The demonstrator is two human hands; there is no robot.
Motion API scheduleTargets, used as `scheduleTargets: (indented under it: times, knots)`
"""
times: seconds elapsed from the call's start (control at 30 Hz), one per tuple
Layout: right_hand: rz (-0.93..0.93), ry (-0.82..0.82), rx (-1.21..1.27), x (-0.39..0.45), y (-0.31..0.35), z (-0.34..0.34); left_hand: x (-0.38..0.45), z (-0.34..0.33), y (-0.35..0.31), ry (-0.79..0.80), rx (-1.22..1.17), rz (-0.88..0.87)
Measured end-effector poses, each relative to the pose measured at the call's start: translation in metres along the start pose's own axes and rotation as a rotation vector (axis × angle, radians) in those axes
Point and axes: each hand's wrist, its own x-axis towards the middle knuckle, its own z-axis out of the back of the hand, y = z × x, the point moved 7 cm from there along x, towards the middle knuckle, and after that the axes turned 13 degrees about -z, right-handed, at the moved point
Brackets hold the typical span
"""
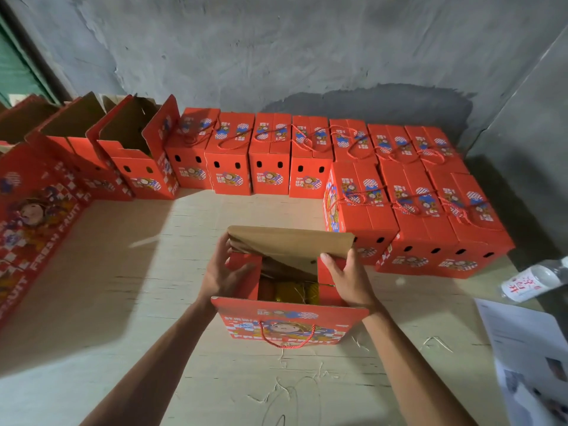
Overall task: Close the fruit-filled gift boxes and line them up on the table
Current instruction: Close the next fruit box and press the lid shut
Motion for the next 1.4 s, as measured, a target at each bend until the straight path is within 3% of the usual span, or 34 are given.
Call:
scheduleTargets:
  times: [0.2,0.4,0.6,0.97,1.07,1.2,1.3,1.33,1.4]
  knots:
    - [0.1,-0.029,0.047,-0.018,0.0,0.009,-0.006,0.007,-0.001,-0.116,0.06,0.048]
    - [0.206,-0.066,0.098,-0.035,0.013,0.016,-0.007,-0.004,-0.011,-0.036,0.026,0.047]
    - [0.19,-0.067,0.154,-0.031,0.011,0.018,-0.007,-0.004,-0.032,-0.074,0.029,-0.003]
    - [0.217,-0.015,-0.031,-0.028,-0.004,0.026,-0.01,0.006,-0.019,-0.008,0.217,-0.076]
    - [0.159,0.067,-0.056,-0.031,-0.017,0.022,-0.01,0.007,-0.019,0.113,0.322,-0.191]
    - [0.236,0.041,-0.22,-0.033,-0.011,0.021,-0.007,0.002,-0.036,0.277,0.413,-0.371]
    - [0.241,0.088,-0.312,-0.031,-0.011,0.017,-0.012,-0.013,-0.032,0.548,0.34,-0.483]
    - [0.241,0.11,-0.336,-0.03,-0.013,0.015,-0.008,-0.013,-0.026,0.549,0.27,-0.377]
    - [0.258,0.141,-0.365,-0.028,-0.012,0.012,-0.003,0.0,-0.022,0.295,0.32,-0.308]
